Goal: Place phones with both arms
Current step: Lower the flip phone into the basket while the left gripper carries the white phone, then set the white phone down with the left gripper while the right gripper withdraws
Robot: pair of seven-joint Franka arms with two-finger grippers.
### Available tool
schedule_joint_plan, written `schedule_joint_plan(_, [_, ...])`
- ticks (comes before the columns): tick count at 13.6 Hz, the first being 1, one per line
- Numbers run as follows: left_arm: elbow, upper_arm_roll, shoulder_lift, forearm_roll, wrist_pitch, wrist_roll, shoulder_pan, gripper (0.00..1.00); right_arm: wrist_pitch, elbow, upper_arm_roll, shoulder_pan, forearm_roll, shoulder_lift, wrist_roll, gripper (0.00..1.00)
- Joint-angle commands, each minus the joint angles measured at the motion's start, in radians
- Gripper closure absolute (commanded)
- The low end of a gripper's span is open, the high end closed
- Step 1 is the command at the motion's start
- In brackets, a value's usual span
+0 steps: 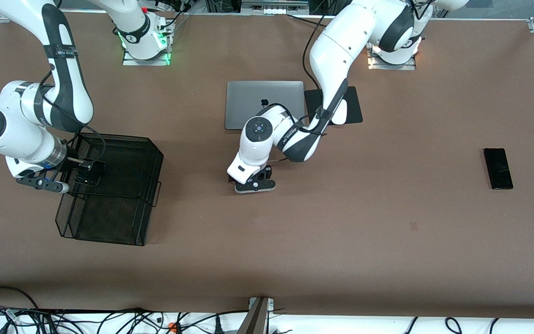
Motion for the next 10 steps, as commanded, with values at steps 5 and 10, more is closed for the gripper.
schedule_joint_plan(5, [0.048,0.035,0.045,-0.015,0.073,-0.159,-0.034,0.0,-0.16,0.183,0.014,0.009,0.02,-0.01,-0.031,0.0])
schedule_joint_plan(10, [0.078,0.021,-0.041,-0.043,-0.093,-0.159,0.028,0.0,-0.33,0.325,0.016,0.097,0.019,-0.011,-0.023,0.01])
